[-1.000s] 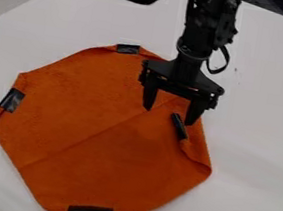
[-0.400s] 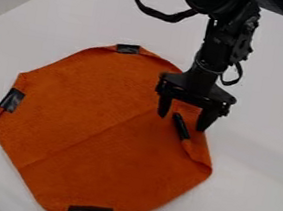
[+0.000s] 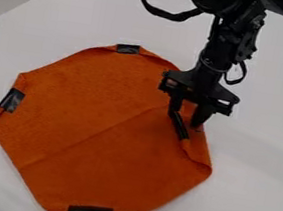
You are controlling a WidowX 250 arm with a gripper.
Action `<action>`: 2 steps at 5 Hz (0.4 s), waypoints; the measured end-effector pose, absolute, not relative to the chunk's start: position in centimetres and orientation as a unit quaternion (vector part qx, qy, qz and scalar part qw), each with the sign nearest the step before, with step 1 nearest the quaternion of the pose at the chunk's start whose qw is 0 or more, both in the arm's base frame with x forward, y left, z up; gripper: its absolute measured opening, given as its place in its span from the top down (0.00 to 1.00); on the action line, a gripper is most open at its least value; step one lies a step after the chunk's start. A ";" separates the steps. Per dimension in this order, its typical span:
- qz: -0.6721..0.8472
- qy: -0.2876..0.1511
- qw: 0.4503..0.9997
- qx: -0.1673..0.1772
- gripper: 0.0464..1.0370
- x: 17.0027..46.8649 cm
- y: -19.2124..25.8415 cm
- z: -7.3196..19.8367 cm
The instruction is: Fold the cloth from bottom right to top left
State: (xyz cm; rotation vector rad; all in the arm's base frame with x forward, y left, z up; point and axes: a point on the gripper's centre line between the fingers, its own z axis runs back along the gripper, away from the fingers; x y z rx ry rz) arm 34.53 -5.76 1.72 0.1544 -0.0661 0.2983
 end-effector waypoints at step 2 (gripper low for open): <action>0.162 -0.028 0.983 0.077 0.93 33.8 -5.7 1.1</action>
